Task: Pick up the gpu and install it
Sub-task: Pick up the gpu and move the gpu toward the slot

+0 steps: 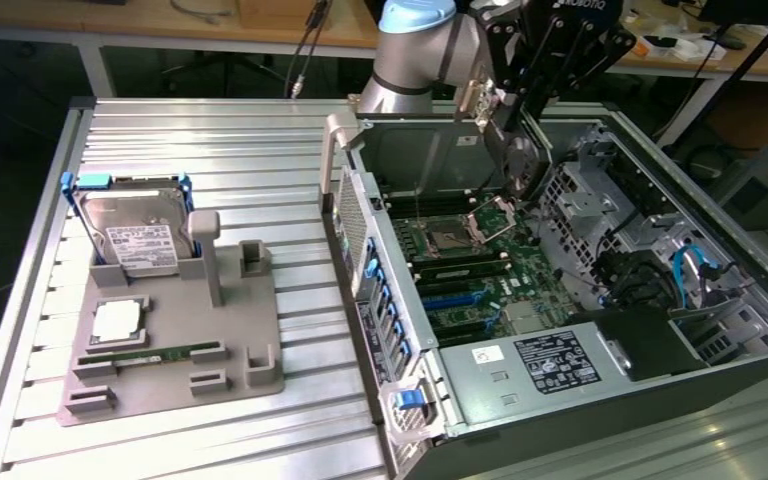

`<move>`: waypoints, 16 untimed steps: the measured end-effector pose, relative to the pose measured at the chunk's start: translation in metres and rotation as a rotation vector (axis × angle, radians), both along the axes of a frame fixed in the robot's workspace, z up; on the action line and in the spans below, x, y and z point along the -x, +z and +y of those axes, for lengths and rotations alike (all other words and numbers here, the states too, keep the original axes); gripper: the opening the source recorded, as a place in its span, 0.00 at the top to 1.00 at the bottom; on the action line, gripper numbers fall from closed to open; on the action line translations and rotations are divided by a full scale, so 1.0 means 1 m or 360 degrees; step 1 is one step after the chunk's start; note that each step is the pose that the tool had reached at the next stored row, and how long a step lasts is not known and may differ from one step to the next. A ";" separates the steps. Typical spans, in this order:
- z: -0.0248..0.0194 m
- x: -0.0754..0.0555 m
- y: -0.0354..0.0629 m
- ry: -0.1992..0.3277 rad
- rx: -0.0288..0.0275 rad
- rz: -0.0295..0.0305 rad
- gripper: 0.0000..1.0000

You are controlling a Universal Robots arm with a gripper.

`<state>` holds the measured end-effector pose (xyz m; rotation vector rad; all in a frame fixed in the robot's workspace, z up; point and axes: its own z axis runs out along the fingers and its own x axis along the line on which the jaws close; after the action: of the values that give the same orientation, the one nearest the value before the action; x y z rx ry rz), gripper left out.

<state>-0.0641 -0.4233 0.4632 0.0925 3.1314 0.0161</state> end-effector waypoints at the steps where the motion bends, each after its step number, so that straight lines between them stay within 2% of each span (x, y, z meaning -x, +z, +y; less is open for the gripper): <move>1: 0.0000 -0.001 0.0000 0.0000 -0.00001 0.00000 0.73; 16: 0.0000 -0.009 0.0000 0.0003 0.00000 0.00000 0.73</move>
<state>-0.0553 -0.4233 0.4632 0.0898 3.1315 0.0161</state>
